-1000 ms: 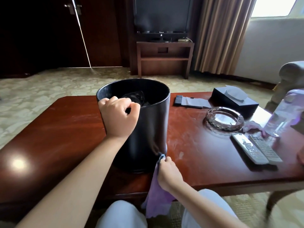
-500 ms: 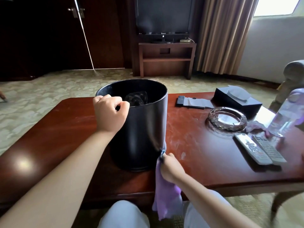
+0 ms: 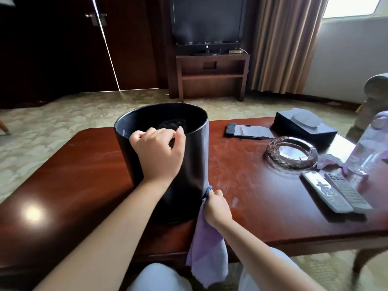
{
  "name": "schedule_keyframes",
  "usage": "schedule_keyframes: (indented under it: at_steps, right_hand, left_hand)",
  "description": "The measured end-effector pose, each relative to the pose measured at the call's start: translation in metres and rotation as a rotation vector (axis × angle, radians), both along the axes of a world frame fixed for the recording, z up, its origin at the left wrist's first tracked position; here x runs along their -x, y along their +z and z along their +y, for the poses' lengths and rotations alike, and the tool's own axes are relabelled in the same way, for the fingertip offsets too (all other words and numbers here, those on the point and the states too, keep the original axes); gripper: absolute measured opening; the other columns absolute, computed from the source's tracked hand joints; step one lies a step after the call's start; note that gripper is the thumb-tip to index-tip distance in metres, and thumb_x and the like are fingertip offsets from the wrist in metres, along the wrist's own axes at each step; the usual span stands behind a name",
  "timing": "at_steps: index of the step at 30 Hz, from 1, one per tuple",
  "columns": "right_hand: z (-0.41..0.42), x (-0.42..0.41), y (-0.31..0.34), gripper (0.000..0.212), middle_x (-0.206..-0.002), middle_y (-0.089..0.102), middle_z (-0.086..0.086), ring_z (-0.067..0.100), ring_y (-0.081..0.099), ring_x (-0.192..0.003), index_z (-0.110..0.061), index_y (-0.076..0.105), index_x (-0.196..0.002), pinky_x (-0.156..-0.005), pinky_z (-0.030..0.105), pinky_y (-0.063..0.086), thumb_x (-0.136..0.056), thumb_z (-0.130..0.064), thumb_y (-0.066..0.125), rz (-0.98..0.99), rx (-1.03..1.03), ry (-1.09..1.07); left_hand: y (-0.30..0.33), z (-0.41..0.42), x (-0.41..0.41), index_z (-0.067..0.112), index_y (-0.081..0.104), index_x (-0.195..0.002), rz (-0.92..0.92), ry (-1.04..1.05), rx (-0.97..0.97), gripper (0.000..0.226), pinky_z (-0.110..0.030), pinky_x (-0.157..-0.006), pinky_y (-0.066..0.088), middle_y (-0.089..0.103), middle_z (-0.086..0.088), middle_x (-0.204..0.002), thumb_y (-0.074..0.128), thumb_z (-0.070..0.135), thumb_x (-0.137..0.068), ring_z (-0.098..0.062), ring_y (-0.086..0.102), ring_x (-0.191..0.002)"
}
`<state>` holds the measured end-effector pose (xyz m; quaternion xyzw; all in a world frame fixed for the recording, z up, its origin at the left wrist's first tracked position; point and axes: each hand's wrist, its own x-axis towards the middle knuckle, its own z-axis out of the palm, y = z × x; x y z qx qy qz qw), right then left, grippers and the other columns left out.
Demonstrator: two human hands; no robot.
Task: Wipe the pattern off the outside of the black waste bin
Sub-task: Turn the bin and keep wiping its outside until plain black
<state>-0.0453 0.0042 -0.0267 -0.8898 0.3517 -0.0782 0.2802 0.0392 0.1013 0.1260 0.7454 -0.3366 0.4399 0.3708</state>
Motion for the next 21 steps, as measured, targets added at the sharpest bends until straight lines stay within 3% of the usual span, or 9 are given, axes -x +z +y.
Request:
schedule_keyframes:
  at_steps: [5, 10, 13, 16, 19, 21]
  right_hand:
    - [-0.016, -0.014, 0.000, 0.027, -0.108, 0.046, 0.015, 0.037, 0.055, -0.099, -0.006, 0.053, -0.107, -0.087, 0.036, 0.044, -0.094, -0.016, 0.031, 0.020, -0.054, -0.059]
    - [-0.013, -0.012, -0.003, 0.023, -0.097, 0.062, 0.022, 0.026, 0.057, -0.082, -0.010, 0.059, -0.077, -0.069, 0.029, 0.041, -0.085, -0.011, 0.038, -0.265, -0.327, -0.242]
    - [0.009, -0.010, 0.025, 0.029, -0.095, 0.056, 0.019, 0.015, 0.046, -0.073, -0.002, 0.062, -0.091, -0.069, 0.021, 0.034, -0.087, -0.013, 0.035, -0.587, -0.322, -0.278]
    - [0.030, -0.012, 0.081, 0.024, -0.094, 0.043, 0.008, 0.007, 0.042, -0.076, 0.000, 0.058, -0.105, -0.071, 0.003, 0.032, -0.093, -0.001, 0.038, -0.871, -0.248, -0.214]
    - [0.048, -0.022, 0.127, 0.036, -0.100, 0.044, 0.008, 0.002, 0.043, -0.083, 0.002, 0.050, -0.126, -0.079, 0.002, 0.032, -0.095, -0.007, 0.036, -1.089, -0.120, -0.147]
    - [0.057, -0.027, 0.141, 0.044, -0.102, 0.044, 0.009, 0.001, 0.041, -0.082, 0.002, 0.043, -0.136, -0.080, 0.002, 0.033, -0.094, -0.013, 0.035, -1.180, -0.020, -0.106]
  left_hand:
    - [0.002, 0.011, -0.011, 0.030, 0.018, -0.049, 0.029, -0.124, 0.066, 0.044, -0.034, -0.071, 0.027, 0.018, 0.015, -0.042, 0.044, 0.027, -0.085, -0.016, 0.031, -0.048]
    - [0.000, 0.013, -0.018, 0.033, 0.013, -0.050, 0.029, -0.177, 0.100, 0.047, -0.032, -0.071, 0.027, 0.016, 0.015, -0.041, 0.044, 0.026, -0.084, -0.016, 0.026, -0.048]
    - [0.000, 0.017, -0.025, 0.033, 0.014, -0.049, 0.033, -0.142, 0.112, 0.046, -0.029, -0.069, 0.023, 0.019, 0.017, -0.042, 0.044, 0.027, -0.084, -0.019, 0.029, -0.046]
    - [0.002, 0.028, -0.034, 0.032, 0.014, -0.049, 0.071, -0.169, 0.119, 0.046, -0.033, -0.072, 0.028, 0.018, 0.015, -0.041, 0.044, 0.026, -0.083, -0.018, 0.026, -0.042]
    - [0.003, 0.035, -0.037, 0.032, 0.013, -0.050, 0.043, -0.184, 0.093, 0.046, -0.038, -0.069, 0.031, 0.016, 0.015, -0.040, 0.045, 0.023, -0.082, -0.003, 0.026, -0.042]
    - [0.003, 0.035, -0.038, 0.032, 0.013, -0.051, 0.031, -0.175, 0.090, 0.046, -0.038, -0.069, 0.031, 0.017, 0.015, -0.041, 0.045, 0.022, -0.081, -0.005, 0.025, -0.042]
